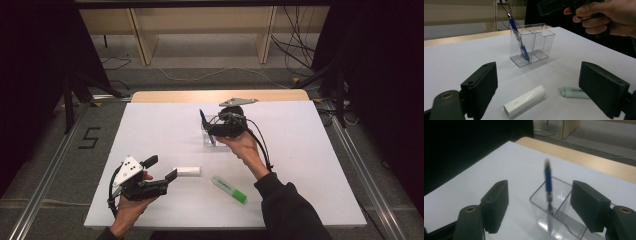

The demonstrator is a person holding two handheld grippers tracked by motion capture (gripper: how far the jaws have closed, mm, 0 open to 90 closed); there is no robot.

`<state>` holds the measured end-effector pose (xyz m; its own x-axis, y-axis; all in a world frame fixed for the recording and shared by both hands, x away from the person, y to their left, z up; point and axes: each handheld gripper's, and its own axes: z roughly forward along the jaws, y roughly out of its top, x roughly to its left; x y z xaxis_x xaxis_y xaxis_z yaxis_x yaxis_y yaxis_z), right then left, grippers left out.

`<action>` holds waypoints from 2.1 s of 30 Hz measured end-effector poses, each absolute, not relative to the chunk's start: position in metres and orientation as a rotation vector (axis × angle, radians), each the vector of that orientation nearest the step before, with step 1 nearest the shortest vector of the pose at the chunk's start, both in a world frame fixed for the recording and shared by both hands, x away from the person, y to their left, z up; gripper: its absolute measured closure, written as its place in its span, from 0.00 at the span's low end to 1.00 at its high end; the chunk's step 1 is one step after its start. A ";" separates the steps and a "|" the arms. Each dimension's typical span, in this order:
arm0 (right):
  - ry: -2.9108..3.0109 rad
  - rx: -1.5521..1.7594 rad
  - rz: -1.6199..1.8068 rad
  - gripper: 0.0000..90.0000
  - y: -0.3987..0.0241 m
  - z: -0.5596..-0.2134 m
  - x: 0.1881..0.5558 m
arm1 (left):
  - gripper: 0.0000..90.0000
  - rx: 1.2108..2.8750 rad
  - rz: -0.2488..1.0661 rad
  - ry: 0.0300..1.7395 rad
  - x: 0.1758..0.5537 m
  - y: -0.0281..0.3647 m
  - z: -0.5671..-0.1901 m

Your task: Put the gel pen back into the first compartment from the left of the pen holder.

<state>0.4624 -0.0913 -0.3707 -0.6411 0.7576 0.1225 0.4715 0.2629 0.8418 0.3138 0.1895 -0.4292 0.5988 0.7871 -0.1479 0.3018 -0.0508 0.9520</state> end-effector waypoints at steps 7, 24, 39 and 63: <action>2.313 1.075 1.304 0.33 -0.105 -0.371 0.441 | 0.17 1.632 0.504 0.926 0.314 0.189 -0.429; 2.411 1.030 1.257 0.31 -0.119 -0.393 0.411 | 0.17 1.634 0.506 0.922 0.314 0.189 -0.429; 2.482 1.019 1.189 0.31 -0.121 -0.397 0.400 | 0.17 1.629 0.502 0.921 0.314 0.190 -0.429; 2.621 0.983 1.070 0.27 -0.116 -0.409 0.390 | 0.17 1.623 0.496 0.927 0.314 0.190 -0.428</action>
<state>0.3897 -0.1164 -0.4089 -0.7753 0.6225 0.1071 0.5194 0.5319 0.6688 0.3144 0.1900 -0.4285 0.5994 0.7851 -0.1562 0.3054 -0.0439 0.9512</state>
